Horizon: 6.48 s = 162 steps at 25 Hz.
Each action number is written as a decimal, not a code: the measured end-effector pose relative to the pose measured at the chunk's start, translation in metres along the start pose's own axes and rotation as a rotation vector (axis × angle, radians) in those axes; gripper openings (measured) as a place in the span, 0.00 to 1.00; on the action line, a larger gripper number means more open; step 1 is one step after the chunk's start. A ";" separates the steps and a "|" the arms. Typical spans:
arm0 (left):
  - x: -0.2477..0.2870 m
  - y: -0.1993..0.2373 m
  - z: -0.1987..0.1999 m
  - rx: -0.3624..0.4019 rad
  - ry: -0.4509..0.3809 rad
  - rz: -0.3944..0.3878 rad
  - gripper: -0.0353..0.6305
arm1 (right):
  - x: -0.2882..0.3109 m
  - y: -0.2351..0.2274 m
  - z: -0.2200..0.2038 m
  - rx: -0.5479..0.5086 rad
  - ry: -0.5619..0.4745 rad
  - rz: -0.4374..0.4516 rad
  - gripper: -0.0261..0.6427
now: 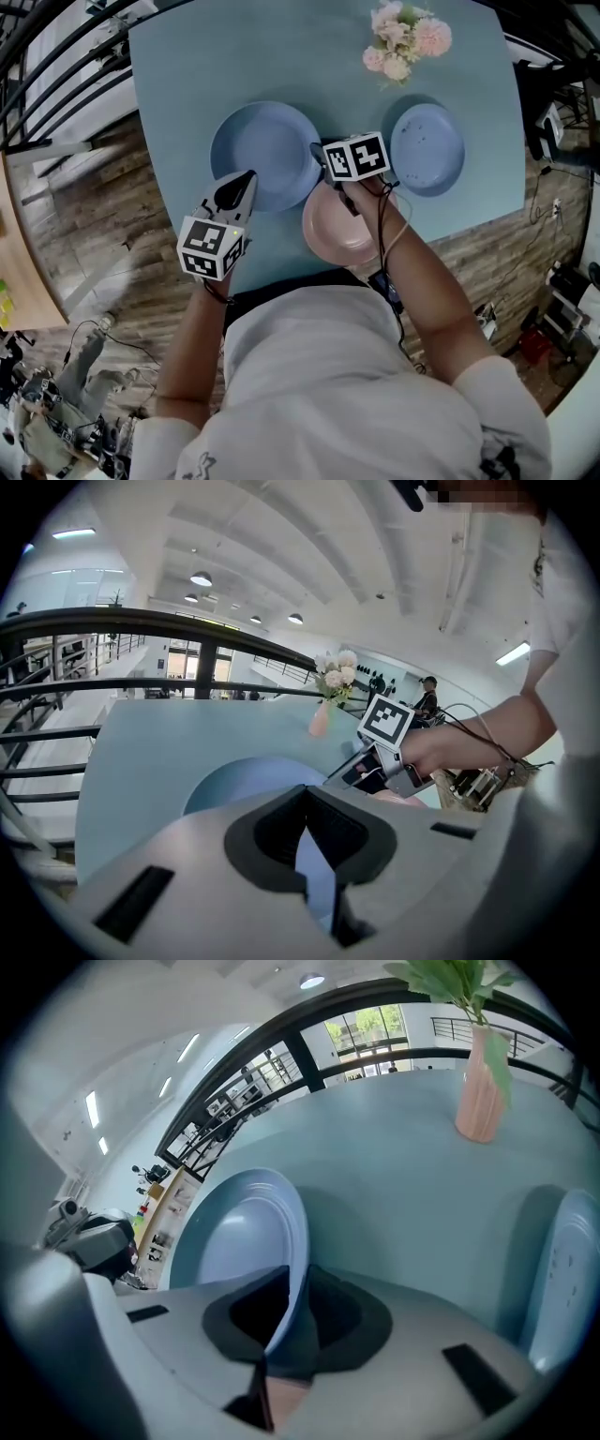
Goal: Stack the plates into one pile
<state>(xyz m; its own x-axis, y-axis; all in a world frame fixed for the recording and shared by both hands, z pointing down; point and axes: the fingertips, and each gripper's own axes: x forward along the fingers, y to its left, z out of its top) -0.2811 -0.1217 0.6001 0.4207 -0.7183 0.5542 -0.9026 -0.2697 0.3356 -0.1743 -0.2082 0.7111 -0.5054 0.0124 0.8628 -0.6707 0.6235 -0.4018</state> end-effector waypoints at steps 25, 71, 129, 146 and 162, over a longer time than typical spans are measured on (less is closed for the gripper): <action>-0.070 0.019 0.004 0.029 -0.065 0.033 0.06 | -0.012 0.044 0.020 0.066 -0.097 0.020 0.08; -0.131 -0.195 0.010 0.421 -0.128 -0.321 0.06 | -0.252 0.037 -0.170 0.357 -0.545 -0.182 0.08; 0.125 -0.315 0.057 0.291 0.038 -0.179 0.06 | -0.295 -0.277 -0.170 0.446 -0.403 -0.027 0.09; 0.175 -0.256 0.071 0.227 0.076 -0.171 0.06 | -0.251 -0.319 -0.112 0.522 -0.364 -0.023 0.10; 0.188 -0.244 0.072 0.197 0.083 -0.165 0.06 | -0.235 -0.331 -0.114 0.503 -0.306 -0.047 0.29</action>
<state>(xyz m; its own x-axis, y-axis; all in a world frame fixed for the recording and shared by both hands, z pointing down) 0.0111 -0.2371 0.5670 0.5619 -0.6017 0.5676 -0.8184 -0.5042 0.2758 0.2288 -0.3284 0.6767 -0.5525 -0.2788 0.7855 -0.8334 0.1695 -0.5260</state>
